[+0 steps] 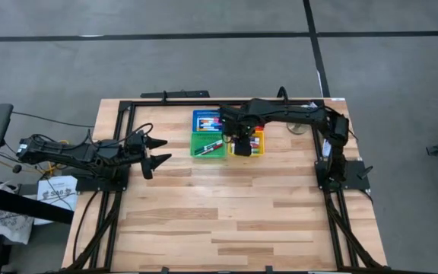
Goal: Pick & Place Markers
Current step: Return to Home Position
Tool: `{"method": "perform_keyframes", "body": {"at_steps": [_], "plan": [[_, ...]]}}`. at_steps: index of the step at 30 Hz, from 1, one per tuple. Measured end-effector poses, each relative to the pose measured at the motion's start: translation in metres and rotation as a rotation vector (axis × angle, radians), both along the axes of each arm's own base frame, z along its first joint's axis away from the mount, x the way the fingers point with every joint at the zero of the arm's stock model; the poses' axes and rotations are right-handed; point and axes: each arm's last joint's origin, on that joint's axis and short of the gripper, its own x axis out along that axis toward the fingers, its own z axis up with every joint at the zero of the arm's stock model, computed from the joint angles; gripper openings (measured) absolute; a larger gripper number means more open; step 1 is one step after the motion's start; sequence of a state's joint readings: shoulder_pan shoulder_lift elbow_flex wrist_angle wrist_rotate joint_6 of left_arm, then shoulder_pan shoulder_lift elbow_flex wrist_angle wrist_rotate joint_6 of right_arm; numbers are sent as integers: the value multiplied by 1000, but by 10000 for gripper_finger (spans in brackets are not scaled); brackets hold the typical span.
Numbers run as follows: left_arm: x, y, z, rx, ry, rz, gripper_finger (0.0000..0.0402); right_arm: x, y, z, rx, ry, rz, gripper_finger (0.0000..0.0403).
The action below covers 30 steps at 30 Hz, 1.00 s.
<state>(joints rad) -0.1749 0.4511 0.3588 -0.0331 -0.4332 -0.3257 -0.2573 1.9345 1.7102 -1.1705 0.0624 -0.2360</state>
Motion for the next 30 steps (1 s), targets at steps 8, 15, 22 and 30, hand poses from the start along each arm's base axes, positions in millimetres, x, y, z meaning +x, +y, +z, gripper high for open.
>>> {"method": "perform_keyframes", "body": {"at_steps": [8,15,22,30], "plan": [[0,-3,1,7,-4,-98,304,-21,32,57,1,-186,87,174],[-5,-2,5,42,-32,-103,304,-59,43,110,-28,-353,77,174],[-12,-1,7,92,-60,-106,304,-105,53,128,19,-516,56,171],[-25,2,0,82,-123,-103,304,-169,65,107,80,-704,-95,172]]}}
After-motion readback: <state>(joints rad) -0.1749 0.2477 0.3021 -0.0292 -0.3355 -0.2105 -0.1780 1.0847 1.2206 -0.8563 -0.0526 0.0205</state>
